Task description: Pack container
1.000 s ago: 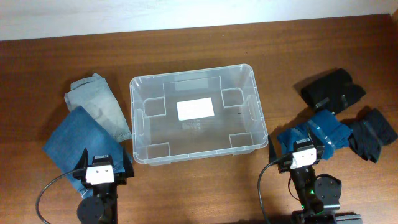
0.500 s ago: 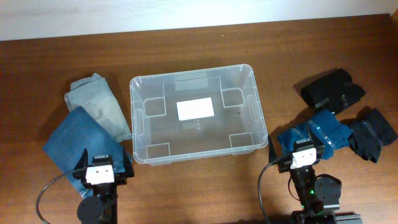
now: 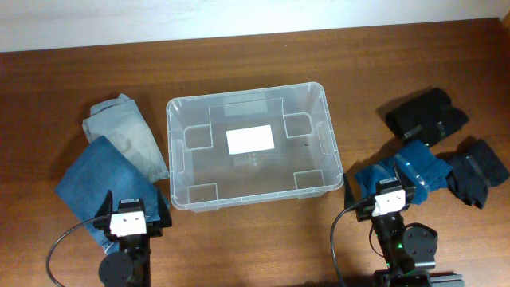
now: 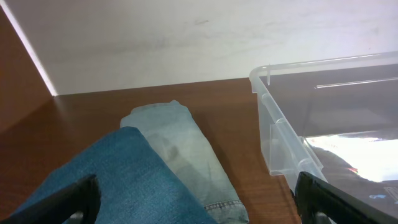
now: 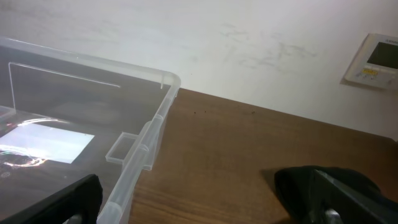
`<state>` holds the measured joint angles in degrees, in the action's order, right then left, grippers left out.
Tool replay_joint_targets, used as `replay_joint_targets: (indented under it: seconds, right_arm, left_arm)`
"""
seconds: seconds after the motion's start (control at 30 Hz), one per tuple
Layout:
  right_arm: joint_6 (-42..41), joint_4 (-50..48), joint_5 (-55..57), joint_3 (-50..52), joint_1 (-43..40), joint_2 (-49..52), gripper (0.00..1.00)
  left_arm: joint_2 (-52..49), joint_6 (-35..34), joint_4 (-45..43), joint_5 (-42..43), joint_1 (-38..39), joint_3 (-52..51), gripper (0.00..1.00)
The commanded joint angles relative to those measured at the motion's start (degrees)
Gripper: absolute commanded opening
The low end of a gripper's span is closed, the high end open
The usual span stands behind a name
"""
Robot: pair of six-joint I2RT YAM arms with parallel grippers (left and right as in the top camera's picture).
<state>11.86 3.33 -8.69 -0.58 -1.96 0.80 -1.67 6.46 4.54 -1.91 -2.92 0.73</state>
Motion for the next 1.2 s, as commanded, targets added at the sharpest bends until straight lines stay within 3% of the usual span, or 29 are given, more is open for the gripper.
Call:
replay_joint_targets:
  seconds: [0.0,0.4,0.5,0.63,0.77,0.87,0.97,1.07,1.13,1.17]
  right_arm:
    - [-0.3,0.3,-1.0,0.3,-0.3,-0.4,0.98]
    - [-0.3,0.3,-1.0,0.3,-0.3,-0.4,0.98]
    - [-8.2,0.3,-0.4,0.2,-0.3,-0.4,0.98]
    - [-14.4,4.5,1.9,-3.0,-0.3,-0.2,0.98]
    - [-14.3,13.0,1.9,-12.3,-0.3,4.0,0.98]
    - [-14.4,22.1,1.9,-22.7,-0.3,12.9,0.98]
    - [-14.3,38.7,1.3,-40.5,-0.3,31.0,0.99]
    - [-14.1,46.7,-1.1,-49.9,-0.3,39.7,0.98]
    - [-14.2,50.3,2.6,-54.7,-0.4,44.4,0.98]
    - [-18.5,53.3,8.3,-57.5,-0.8,47.2,0.98]
  left_arm:
    - [-0.2,0.7,0.2,-0.6,0.2,-0.2,0.99]
    - [-0.2,0.7,0.1,-0.7,0.2,-0.2,0.99]
    - [-0.2,0.4,-0.2,-0.4,0.2,-0.2,0.99]
    - [-0.2,-9.7,-0.1,-0.4,0.2,0.5,0.99]
    - [-1.7,-9.9,1.6,-0.2,0.2,7.3,0.99]
    - [-8.5,-9.9,4.7,-0.2,0.2,15.0,0.99]
    - [-26.8,-9.9,13.4,-0.2,0.2,30.1,0.99]
    - [-36.5,-9.9,18.6,-0.2,0.2,38.8,0.99]
    - [-42.0,-9.9,21.7,-0.2,0.2,43.9,0.99]
    - [-43.5,-9.9,22.3,-0.1,0.2,45.1,0.99]
